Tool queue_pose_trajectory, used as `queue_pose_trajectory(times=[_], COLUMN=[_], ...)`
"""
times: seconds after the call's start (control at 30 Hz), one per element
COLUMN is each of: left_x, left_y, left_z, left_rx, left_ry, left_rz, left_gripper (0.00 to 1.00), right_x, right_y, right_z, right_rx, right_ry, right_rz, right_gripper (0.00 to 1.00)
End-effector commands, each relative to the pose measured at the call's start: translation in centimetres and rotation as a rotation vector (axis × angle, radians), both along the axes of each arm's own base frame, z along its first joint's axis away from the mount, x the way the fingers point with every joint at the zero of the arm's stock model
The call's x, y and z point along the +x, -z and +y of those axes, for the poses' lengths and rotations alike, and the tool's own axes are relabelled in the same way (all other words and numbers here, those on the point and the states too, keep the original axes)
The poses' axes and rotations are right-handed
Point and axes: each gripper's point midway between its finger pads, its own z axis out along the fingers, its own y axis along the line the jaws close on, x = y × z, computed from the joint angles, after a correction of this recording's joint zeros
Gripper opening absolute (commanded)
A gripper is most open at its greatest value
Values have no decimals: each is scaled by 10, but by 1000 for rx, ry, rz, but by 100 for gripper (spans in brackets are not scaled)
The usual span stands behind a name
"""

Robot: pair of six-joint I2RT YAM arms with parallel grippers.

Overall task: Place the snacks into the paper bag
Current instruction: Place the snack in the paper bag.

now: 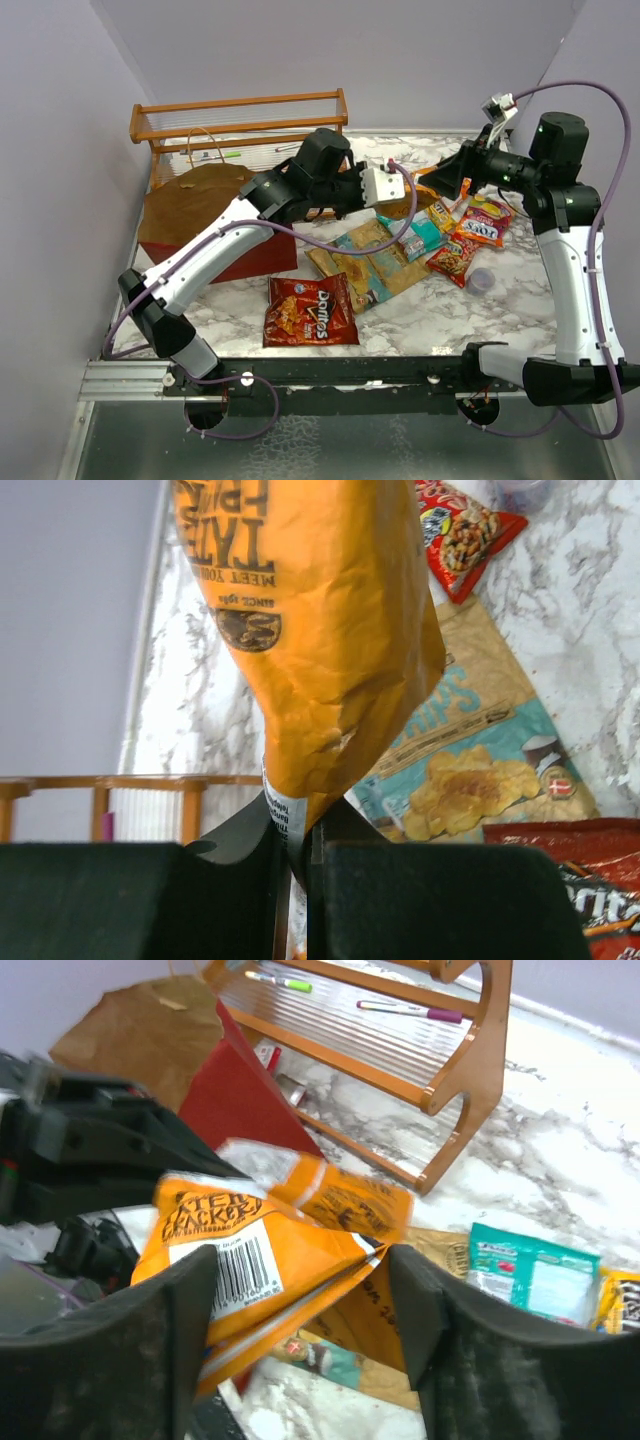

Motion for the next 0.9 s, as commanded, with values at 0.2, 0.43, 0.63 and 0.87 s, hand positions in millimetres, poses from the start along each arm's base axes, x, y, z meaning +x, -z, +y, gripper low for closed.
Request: queue_pose_trajectory(times=[0.2,0.43,0.63,0.87], left_x=[6,24,33,21], left_y=[-113,-145,-173,-194], left_z=[55,105,170,265], left_rx=[-16,59,95,71], left_ry=[-98,-271,-472,-710], left_rz=[-301,-434,-494,-478], left_gripper=[0,0,0,0], right_x=[-11,-10,-3,1], right_y=[-24,-34,-23,-15], right_z=[-16,-29,-37,-42], right_rx=[-75,-105,-129,-138], right_ry=[60,115,149,165], right_rz=[-140,-185,-171,-156], right_gripper=[90,92,92,92])
